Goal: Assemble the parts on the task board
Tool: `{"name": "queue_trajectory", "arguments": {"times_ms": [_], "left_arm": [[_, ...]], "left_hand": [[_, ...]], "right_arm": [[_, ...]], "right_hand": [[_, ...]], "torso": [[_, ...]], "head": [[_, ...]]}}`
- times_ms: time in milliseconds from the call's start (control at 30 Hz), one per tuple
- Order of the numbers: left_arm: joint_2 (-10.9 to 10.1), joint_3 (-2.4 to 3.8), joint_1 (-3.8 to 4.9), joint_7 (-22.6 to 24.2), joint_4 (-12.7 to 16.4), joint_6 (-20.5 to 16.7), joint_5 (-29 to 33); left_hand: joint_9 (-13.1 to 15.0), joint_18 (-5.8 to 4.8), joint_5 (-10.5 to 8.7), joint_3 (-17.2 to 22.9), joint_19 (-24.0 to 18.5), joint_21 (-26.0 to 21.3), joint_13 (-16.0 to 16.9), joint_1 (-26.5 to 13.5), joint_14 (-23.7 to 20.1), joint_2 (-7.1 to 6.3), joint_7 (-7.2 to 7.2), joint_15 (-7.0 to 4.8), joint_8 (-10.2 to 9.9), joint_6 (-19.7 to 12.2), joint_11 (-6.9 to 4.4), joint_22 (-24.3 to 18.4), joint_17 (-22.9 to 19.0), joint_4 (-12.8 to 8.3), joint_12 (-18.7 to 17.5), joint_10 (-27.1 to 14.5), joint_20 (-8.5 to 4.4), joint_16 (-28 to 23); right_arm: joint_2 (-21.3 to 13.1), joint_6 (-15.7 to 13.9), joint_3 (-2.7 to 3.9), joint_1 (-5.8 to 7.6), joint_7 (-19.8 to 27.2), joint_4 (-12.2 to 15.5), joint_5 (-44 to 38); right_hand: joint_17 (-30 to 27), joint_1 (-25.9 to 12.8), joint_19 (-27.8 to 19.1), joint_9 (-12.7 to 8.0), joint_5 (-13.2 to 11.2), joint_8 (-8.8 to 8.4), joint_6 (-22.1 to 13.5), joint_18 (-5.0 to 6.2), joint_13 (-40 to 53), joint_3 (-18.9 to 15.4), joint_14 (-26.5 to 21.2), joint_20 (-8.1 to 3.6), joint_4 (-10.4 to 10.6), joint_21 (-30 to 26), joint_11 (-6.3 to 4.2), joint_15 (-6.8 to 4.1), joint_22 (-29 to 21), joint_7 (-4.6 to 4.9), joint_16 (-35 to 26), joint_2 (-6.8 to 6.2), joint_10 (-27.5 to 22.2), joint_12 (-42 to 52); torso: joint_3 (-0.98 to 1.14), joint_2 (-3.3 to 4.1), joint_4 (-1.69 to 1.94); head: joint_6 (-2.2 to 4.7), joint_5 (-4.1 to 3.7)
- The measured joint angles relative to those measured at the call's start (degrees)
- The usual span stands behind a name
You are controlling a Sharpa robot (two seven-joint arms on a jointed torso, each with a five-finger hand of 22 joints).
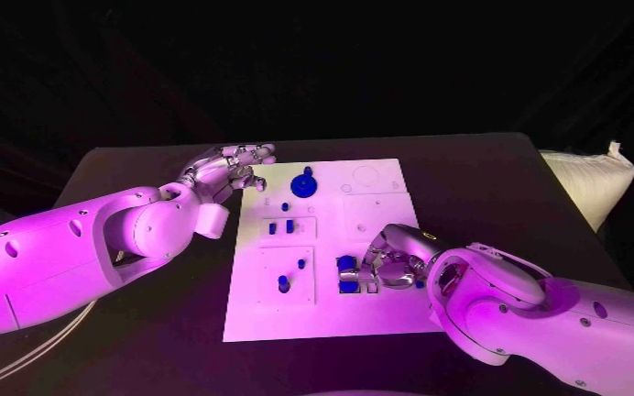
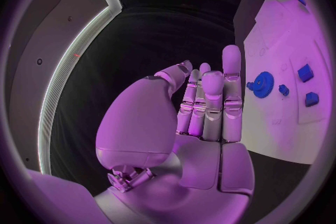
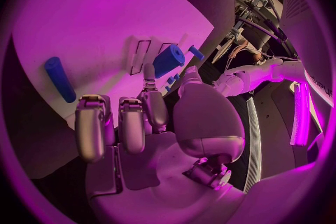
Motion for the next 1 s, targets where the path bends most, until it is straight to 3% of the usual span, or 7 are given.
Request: {"name": "queue_trajectory", "arguments": {"times_ms": [267,367,467,567,700,1000], "left_arm": [[-0.02,0.00,0.00,-0.02,0.02,0.04,0.00],[-0.03,0.00,0.00,-0.02,0.02,0.06,0.00],[-0.03,0.00,0.00,-0.03,0.02,0.09,0.00],[-0.03,0.00,0.00,-0.04,0.02,0.11,0.00],[0.00,0.00,0.00,-0.05,0.03,0.16,0.00],[-0.02,0.00,0.00,-0.08,0.03,0.21,0.00]], "left_hand": [[0.00,0.00,0.00,0.00,0.00,-0.02,0.00,0.00,0.00,0.00,-0.20,0.00,0.00,-0.20,0.00,0.00,-0.01,0.00,0.00,0.00,0.00,0.00],[0.00,-0.01,0.00,0.00,0.00,-0.22,0.00,0.00,0.00,0.00,-0.20,0.00,0.00,-0.20,0.00,0.00,-0.06,0.00,0.00,0.00,0.00,0.00],[0.00,-0.01,0.00,0.00,0.00,-0.22,-0.01,0.00,0.00,0.00,-0.20,0.00,0.00,-0.20,0.00,0.00,-0.06,0.00,0.00,0.00,0.00,0.00],[0.00,0.00,0.00,0.00,0.00,-0.22,0.00,0.00,0.00,0.00,-0.20,0.00,0.00,-0.20,0.00,0.00,-0.06,0.00,0.00,0.00,0.00,0.00],[0.00,0.00,0.00,0.00,0.00,-0.22,-0.01,0.00,0.00,0.00,-0.20,0.00,0.00,-0.20,0.00,0.01,-0.06,0.00,0.00,0.00,0.00,0.00],[0.00,0.00,0.00,0.00,0.00,-0.22,-0.01,0.00,0.00,0.00,-0.20,0.00,0.00,-0.20,0.00,-0.04,-0.05,0.00,0.00,0.00,0.00,0.00]], "right_arm": [[-0.14,-0.61,0.00,-0.01,0.00,0.66,-1.66],[-0.19,-0.64,0.00,-0.01,0.04,0.85,-2.20],[-0.16,-0.62,0.02,-0.01,0.06,0.84,-2.95],[0.00,-0.54,0.01,-0.01,0.06,0.57,-3.70],[0.48,-0.23,0.01,-0.02,0.02,-0.09,-4.52],[0.80,0.01,0.02,-0.09,0.01,-0.39,-4.87]], "right_hand": [[-0.01,0.46,0.00,0.51,0.78,0.00,0.00,0.00,-0.01,1.67,0.00,0.00,-0.35,0.00,0.00,0.00,-0.01,0.00,-0.22,-0.20,0.00,0.00],[-0.01,6.61,-0.01,1.03,2.41,0.00,0.00,0.00,0.04,3.60,0.00,-0.03,-1.85,0.01,0.00,0.01,-0.01,0.00,-0.22,1.28,0.00,-0.45],[-0.01,12.29,0.00,1.62,0.49,0.26,0.53,0.00,0.47,5.58,0.00,-0.42,-4.66,0.41,-0.22,0.01,-0.01,-0.53,0.02,2.28,-0.24,-0.44],[-0.01,15.57,0.01,2.17,-1.79,0.91,1.09,0.01,0.84,7.04,0.00,-0.42,-6.73,0.51,-0.33,0.03,-0.01,-1.09,0.12,2.80,-0.49,0.46],[-0.01,17.10,0.01,2.43,-1.98,1.13,1.09,0.01,5.03,7.26,0.02,-0.83,-7.42,0.68,-0.43,0.05,-0.02,-1.10,0.23,4.00,-0.39,0.99],[-0.02,17.41,0.01,2.62,-2.00,1.12,1.09,0.01,6.25,7.25,0.02,-0.83,-7.41,0.68,-0.44,0.06,-0.02,-1.10,0.23,4.09,-0.39,1.19]], "torso": [[0.02,0.00,0.00],[0.03,0.00,0.00],[0.02,0.00,0.00],[0.02,0.00,-0.02],[0.01,0.01,-0.01],[0.03,0.01,0.00]], "head": [[0.02,-0.14],[0.03,-0.21],[0.06,-0.28],[0.06,-0.32],[0.05,-0.43],[-0.02,-0.52]]}}
